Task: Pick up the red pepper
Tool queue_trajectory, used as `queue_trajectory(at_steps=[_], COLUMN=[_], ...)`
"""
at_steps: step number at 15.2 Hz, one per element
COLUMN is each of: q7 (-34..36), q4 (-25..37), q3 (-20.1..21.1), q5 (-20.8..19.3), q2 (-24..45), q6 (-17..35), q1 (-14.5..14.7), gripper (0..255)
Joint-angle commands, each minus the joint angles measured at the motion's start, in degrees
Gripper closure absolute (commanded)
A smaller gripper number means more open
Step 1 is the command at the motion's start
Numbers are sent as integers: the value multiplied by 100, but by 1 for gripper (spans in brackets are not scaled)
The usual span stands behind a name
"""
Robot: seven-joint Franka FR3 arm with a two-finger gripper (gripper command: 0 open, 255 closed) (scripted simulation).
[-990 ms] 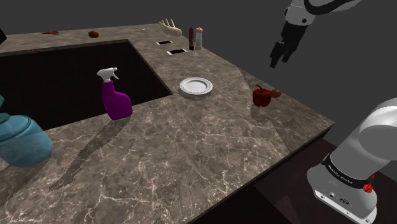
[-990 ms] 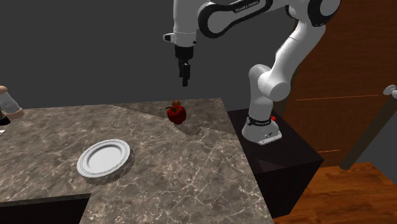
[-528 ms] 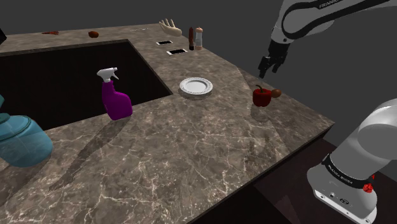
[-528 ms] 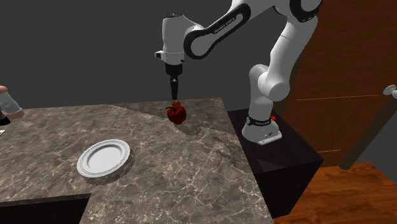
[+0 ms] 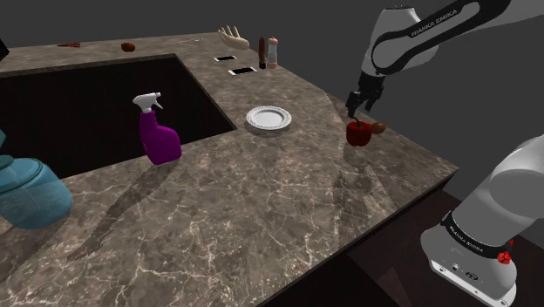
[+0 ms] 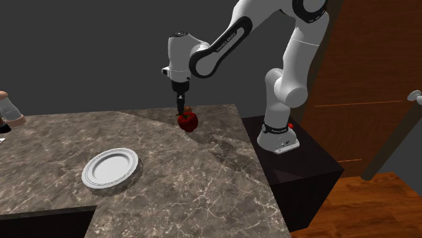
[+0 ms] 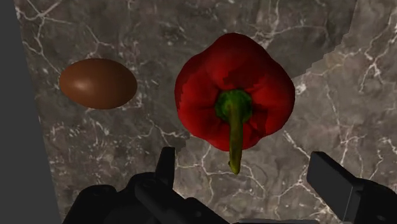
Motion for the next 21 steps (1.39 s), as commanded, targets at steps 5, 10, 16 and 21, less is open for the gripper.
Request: queue_trajectory(at_steps=[5, 10, 16, 21], q7=[14, 11, 3, -9], q4=[-120, -117, -60, 126], q3=[-8, -9, -6, 8], q5=[-1, 0, -1, 3], q2=[198, 199, 89, -151], q6=[320, 318, 152, -274], q1=[1, 0, -2, 2], gripper=[255, 255, 255, 255])
